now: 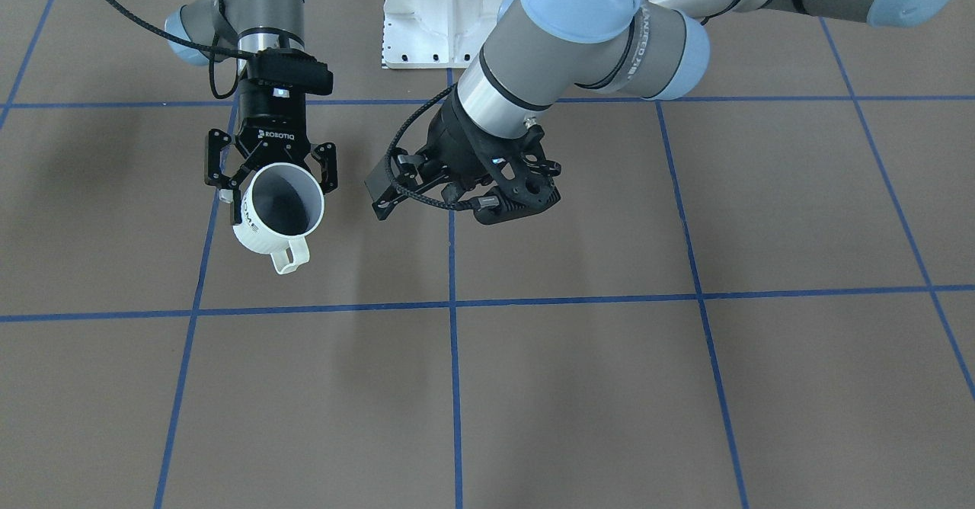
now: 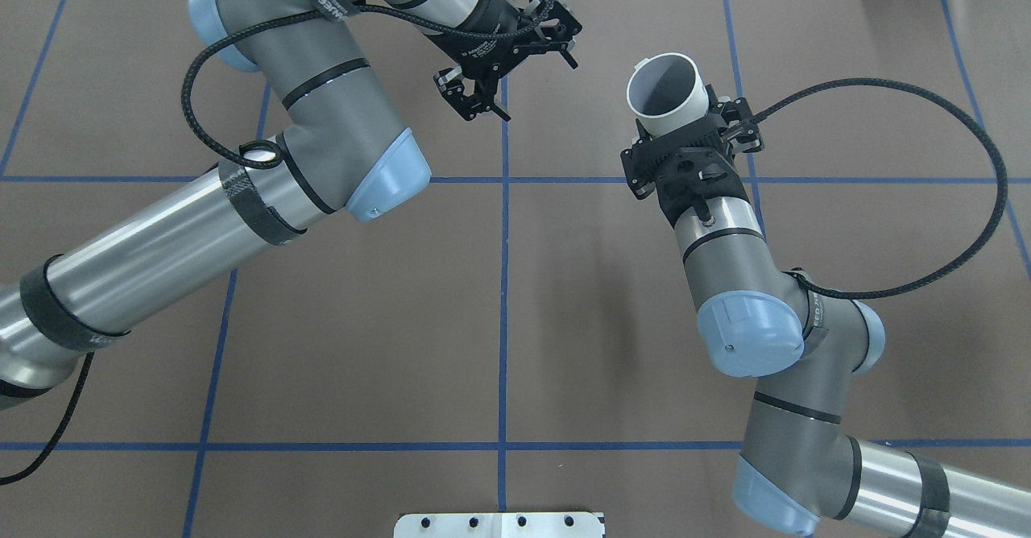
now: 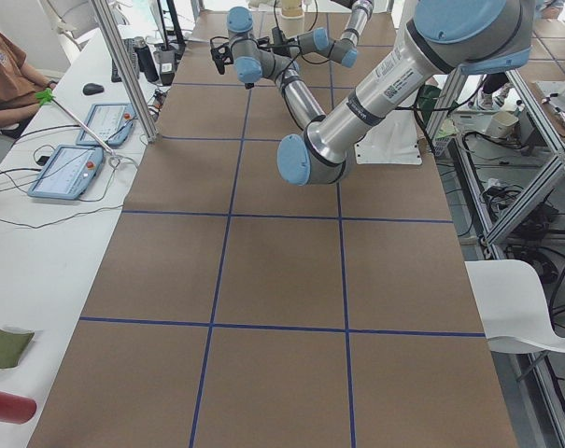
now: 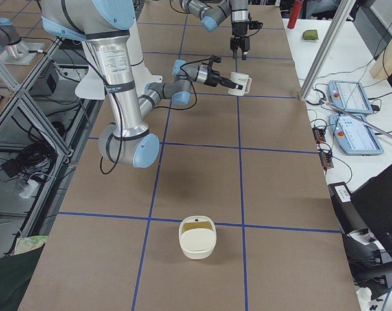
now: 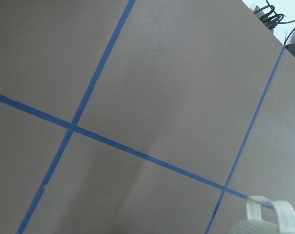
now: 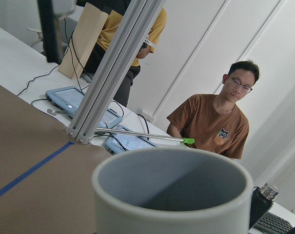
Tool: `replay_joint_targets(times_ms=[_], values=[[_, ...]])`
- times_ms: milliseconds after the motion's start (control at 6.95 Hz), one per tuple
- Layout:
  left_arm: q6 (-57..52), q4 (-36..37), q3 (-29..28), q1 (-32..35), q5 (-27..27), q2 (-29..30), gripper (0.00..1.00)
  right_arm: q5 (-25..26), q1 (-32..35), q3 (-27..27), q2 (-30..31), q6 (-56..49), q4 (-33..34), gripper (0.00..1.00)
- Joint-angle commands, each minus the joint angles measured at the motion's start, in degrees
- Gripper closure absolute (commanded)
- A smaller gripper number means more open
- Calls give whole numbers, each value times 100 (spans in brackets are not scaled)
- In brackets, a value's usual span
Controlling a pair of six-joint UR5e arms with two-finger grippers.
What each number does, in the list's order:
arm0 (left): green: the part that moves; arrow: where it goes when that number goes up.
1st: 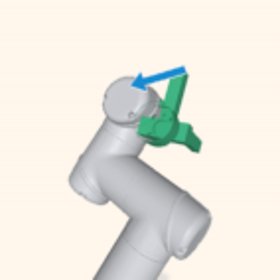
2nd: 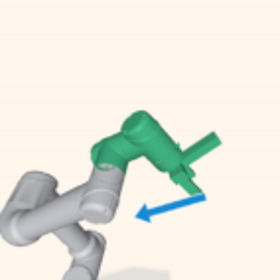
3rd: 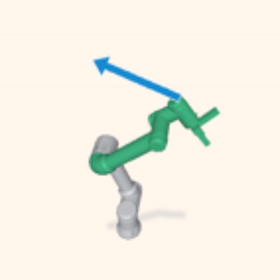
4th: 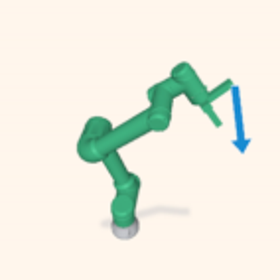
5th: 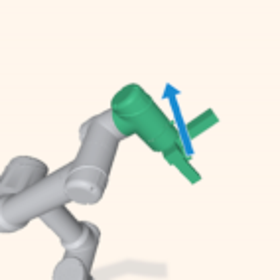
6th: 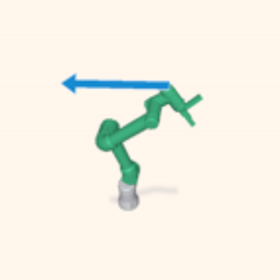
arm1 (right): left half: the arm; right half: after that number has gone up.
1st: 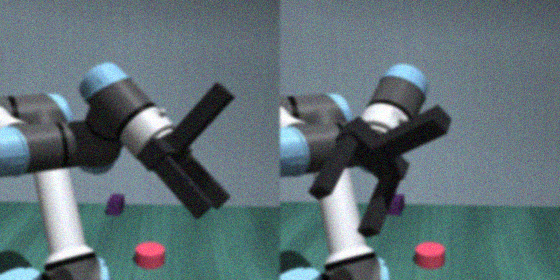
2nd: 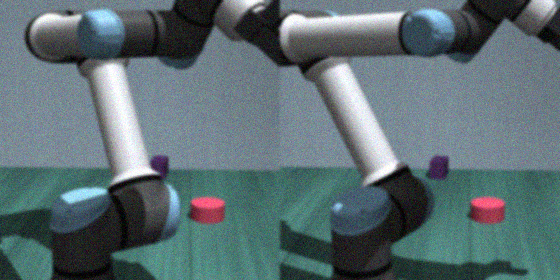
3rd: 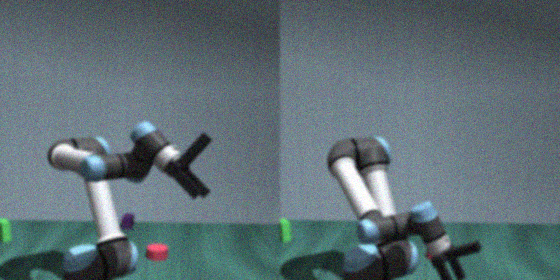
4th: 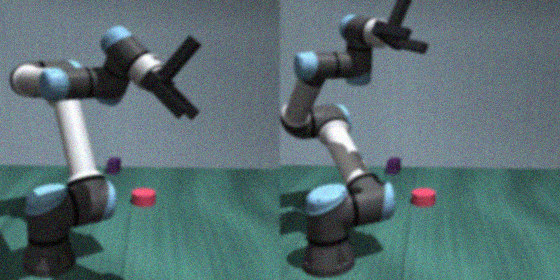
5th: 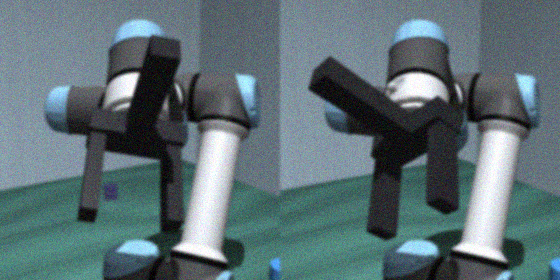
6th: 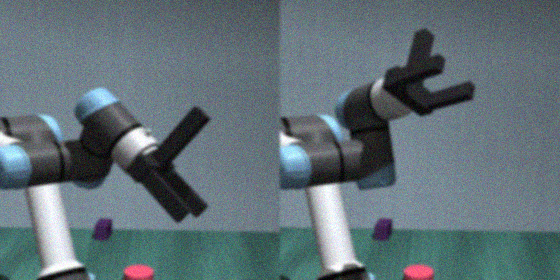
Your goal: Left arm hands cup to right arm to dump lemon
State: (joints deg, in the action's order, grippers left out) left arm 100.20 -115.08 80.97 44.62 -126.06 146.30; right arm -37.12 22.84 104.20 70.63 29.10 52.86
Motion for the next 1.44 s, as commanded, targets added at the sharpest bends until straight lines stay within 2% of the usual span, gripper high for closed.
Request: replay_joint_targets(times_ms=[0,432,576,719,1295], values=[[25,-199,-300,-50,3,188,0,256,-157,-84,-302,17,292,86],[43,-217,-293,37,-15,180,0,406,-254,-119,-567,17,663,86],[43,-339,-293,90,-232,171,0,407,-254,-137,-620,26,777,85],[34,-357,-284,151,-435,162,0,407,-254,-172,-655,26,796,85],[17,-349,-310,73,-445,136,2,398,-245,-330,-840,26,796,85]])
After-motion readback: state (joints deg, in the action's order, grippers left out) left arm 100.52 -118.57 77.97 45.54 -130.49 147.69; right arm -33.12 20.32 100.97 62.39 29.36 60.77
